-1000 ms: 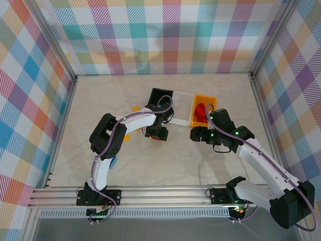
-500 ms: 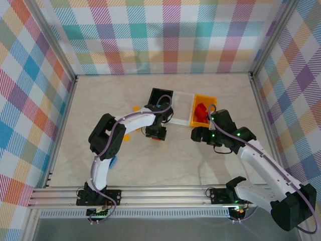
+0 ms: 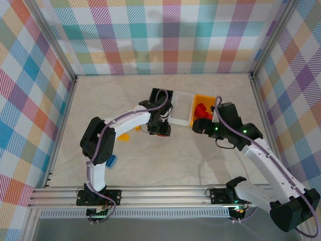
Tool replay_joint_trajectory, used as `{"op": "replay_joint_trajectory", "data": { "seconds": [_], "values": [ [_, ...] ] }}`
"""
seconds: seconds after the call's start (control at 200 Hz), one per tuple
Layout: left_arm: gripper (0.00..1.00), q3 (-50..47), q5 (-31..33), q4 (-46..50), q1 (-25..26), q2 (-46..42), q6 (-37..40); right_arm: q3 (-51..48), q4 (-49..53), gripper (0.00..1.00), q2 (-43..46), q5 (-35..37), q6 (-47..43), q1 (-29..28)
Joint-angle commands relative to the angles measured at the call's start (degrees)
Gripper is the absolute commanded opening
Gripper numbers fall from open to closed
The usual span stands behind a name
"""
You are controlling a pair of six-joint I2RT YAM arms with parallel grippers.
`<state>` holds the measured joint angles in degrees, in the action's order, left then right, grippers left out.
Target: Sort the legos into containers by color
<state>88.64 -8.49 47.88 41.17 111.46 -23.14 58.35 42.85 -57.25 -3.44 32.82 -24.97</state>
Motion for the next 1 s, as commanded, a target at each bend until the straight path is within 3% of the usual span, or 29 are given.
{"op": "replay_joint_trajectory", "data": {
  "seconds": [0.0, 0.265, 0.54, 0.68, 0.92, 0.995],
  "values": [
    [0.43, 6.45, -5.62, -0.66, 0.14, -0.25, -3.41, 4.9, 1.21, 0.77, 1.37, 1.15, 0.12, 1.14],
    [0.43, 32.45, -12.18, -2.17, 0.98, 14.66, -10.19, 11.69, 0.96, 0.78, 1.14, 0.38, -0.4, 2.12],
    [0.44, 60.2, -16.33, -4.57, 2.06, 34.46, -19.42, 10.66, -0.05, 0.78, 2.72, -0.4, 1.18, 2.11],
    [0.47, 63.68, -17.73, -9.26, 2.22, 39.14, -23.66, 10.73, 0.52, 0.79, 3.29, -0.38, 1.38, 2.12],
    [0.76, 66.09, -17.17, -9.49, 2.18, 38.6, -21.28, 10.56, 1.28, 0.83, 3.42, -1.38, 0.75, 2.12],
    [0.8, 66.13, -16.49, -8.14, 2.05, 37.15, -19.46, 10.73, 1.22, 0.83, 2.96, -1.77, 0.18, 2.12]
  ]
}}
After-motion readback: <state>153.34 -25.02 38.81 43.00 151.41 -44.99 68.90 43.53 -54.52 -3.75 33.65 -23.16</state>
